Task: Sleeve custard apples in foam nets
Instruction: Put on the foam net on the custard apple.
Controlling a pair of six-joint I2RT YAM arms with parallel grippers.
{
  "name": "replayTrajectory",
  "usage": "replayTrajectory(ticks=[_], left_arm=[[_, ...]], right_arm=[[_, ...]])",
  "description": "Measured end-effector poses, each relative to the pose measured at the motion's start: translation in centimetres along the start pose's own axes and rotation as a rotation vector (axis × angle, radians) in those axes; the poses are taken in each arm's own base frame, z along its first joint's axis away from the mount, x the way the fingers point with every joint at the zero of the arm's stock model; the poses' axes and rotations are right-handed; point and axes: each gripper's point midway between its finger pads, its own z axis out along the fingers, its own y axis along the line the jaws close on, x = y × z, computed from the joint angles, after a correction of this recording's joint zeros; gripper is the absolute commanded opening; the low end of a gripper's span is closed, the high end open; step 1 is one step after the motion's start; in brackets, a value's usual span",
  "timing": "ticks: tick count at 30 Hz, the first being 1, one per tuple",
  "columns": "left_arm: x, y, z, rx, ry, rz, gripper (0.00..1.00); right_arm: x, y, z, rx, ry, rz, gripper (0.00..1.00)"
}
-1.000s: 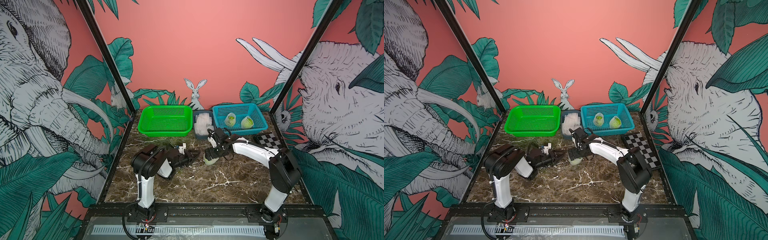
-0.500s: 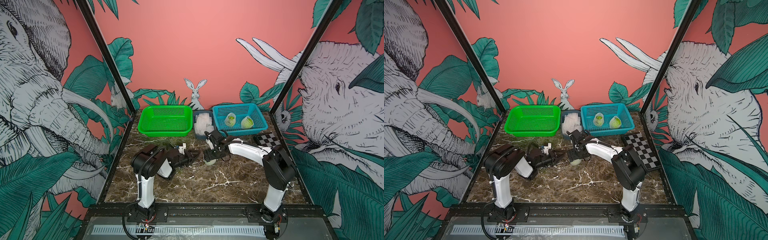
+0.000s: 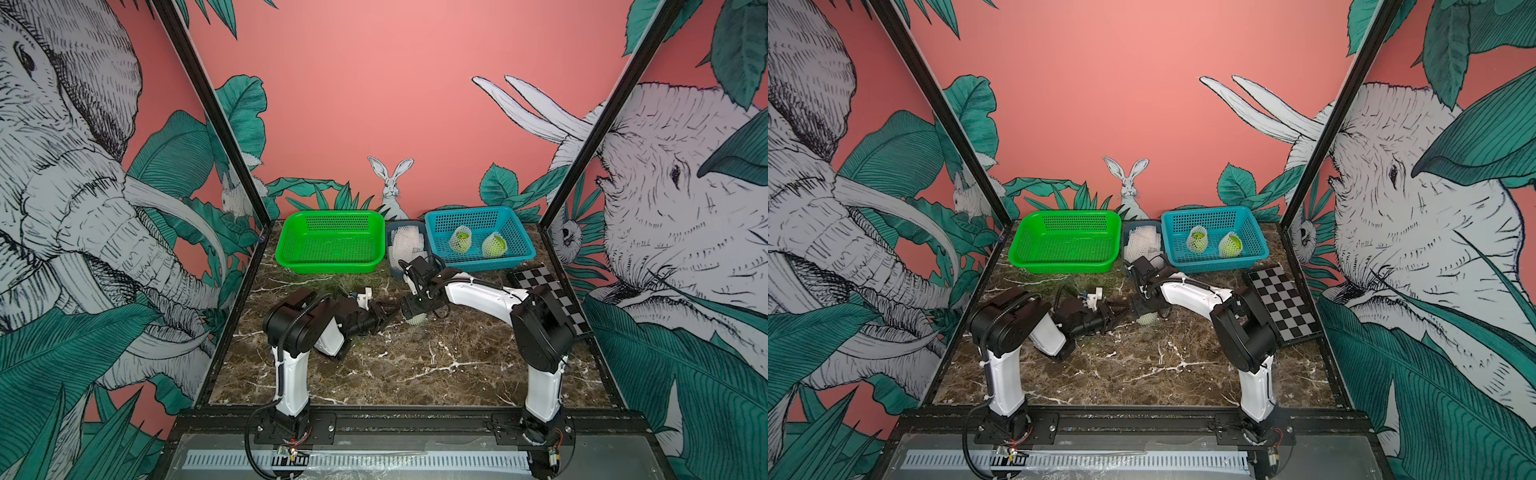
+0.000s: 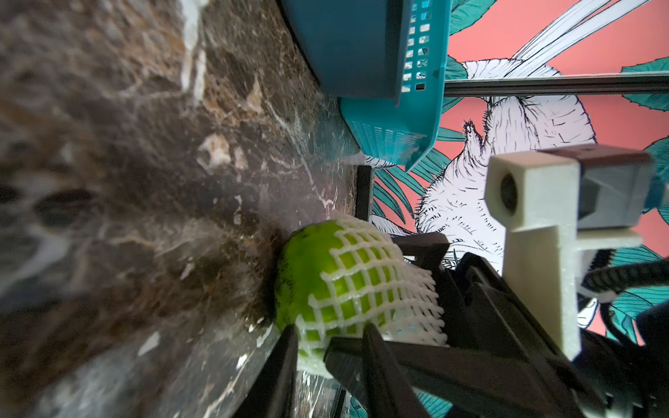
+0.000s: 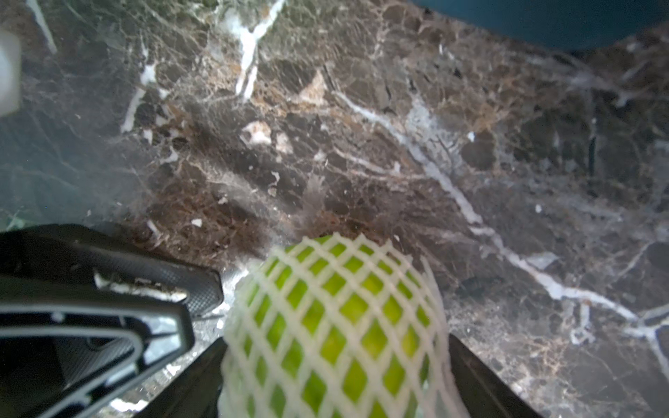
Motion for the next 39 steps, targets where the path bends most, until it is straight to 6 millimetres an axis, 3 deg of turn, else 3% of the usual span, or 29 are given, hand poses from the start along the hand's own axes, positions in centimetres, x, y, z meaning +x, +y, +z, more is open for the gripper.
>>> replayTrajectory(ticks=[24, 30, 39], left_arm=[[-0.2, 0.5, -0.3, -0.015, -0.020, -0.008, 0.32], [-0.2, 0.6, -0.3, -0.018, -0.021, -0.010, 0.32], [-0.1, 0.6, -0.3, -0.017, -0.014, -0.011, 0.32]], right_arm=[[-0.1, 0.0, 1.3, 0.050, 0.022, -0.062, 0.88], [0.3, -0.5, 2.2, 0.077, 0.040, -0.076, 0.91], [0.7, -1.2, 2.0, 0.111, 0.054, -0.090, 0.99]])
